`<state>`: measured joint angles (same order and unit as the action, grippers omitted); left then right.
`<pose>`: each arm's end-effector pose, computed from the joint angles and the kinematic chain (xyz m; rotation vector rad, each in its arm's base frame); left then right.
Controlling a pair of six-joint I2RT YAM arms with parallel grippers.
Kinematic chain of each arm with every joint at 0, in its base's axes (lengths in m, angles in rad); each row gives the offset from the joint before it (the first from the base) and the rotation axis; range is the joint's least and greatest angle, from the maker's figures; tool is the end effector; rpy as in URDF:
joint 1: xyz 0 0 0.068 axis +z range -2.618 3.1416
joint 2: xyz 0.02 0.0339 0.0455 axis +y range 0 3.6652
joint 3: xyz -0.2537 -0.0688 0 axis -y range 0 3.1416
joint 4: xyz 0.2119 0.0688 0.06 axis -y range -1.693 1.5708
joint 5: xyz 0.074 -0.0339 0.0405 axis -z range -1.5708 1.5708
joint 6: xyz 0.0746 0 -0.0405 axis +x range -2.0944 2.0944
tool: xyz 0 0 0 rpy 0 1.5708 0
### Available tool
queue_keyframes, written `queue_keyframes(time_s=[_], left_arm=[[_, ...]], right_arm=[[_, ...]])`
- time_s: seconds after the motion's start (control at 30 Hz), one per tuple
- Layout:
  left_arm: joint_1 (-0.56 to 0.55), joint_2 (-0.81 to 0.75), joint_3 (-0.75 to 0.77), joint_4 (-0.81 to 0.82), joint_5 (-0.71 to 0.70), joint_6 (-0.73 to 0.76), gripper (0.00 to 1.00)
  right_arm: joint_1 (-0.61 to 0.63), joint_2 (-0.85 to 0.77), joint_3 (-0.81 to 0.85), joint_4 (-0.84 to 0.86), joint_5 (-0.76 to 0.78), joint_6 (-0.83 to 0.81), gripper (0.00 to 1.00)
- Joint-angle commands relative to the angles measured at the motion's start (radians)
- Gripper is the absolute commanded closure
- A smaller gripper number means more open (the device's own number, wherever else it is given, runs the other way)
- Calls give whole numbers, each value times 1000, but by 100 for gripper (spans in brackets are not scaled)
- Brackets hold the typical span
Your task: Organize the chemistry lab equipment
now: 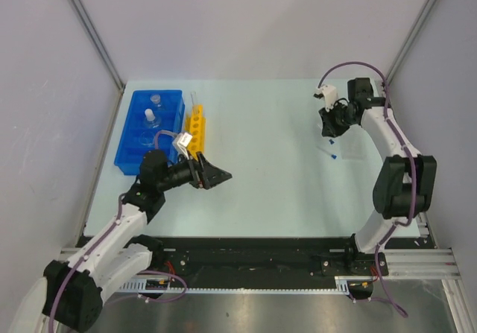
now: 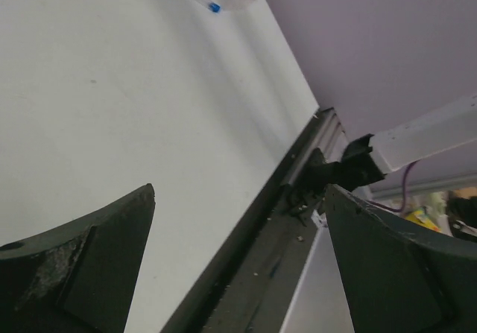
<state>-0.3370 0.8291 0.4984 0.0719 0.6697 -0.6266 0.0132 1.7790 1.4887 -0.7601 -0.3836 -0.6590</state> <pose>0.1702 -0.1087 0.2546 0.2297 1.9560 -1.2651 0.3634 0.0327 0.2343 -0.9544 2.3366 0.2512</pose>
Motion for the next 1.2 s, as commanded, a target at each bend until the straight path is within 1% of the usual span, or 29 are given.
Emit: queue_keyframes(time_s=[0.0,0.03,0.07,0.1,0.13,0.17,0.2,0.23,0.3,0.37,0.5,0.63,0.7,0.73,0.83,0.97,1.0,1.1,1.17], left_arm=[[-112,80,-26,349,30,-272,0],[-135,106,-23,374,9,-310,0],[-176,128,-15,402,-28,-332,0],[-195,152,-8,457,-48,-353,0],[-213,212,2,477,-67,-389,0],[-243,238,27,489,-84,-401,0],[-258,273,47,480,-126,-410,0],[-270,330,72,461,-143,-418,0],[-295,393,138,415,-177,-426,0],[-315,470,176,416,-182,-443,3],[-362,571,241,399,-180,-433,8],[-396,653,281,405,-165,-429,22],[-408,686,295,417,-159,-430,27],[-412,696,299,422,-156,-432,32],[-425,715,324,416,-151,-423,39],[-445,731,356,371,-157,-395,44],[-447,734,359,365,-157,-394,47],[-459,742,364,361,-151,-390,53],[-465,745,367,349,-151,-386,53]], right_arm=[[74,-188,-105,-50,-316,-30,89],[94,-213,-125,-82,-358,-42,88],[132,-240,-145,-93,-432,-54,88],[163,-265,-189,-103,-457,-79,88],[189,-306,-209,-117,-471,-83,88],[217,-323,-229,-120,-478,-86,88],[279,-338,-257,-126,-483,-96,88],[303,-366,-272,-134,-483,-100,88],[350,-389,-294,-143,-486,-113,88],[360,-412,-321,-143,-497,-117,88],[364,-431,-358,-119,-511,-117,87],[367,-434,-373,-108,-521,-120,87],[369,-435,-381,-107,-523,-123,87],[369,-437,-384,-104,-523,-123,87],[367,-438,-398,-88,-517,-122,87],[369,-440,-406,-77,-509,-119,87],[367,-440,-404,-77,-509,-120,87],[367,-435,-407,-71,-500,-116,87],[369,-437,-407,-61,-488,-108,87]])
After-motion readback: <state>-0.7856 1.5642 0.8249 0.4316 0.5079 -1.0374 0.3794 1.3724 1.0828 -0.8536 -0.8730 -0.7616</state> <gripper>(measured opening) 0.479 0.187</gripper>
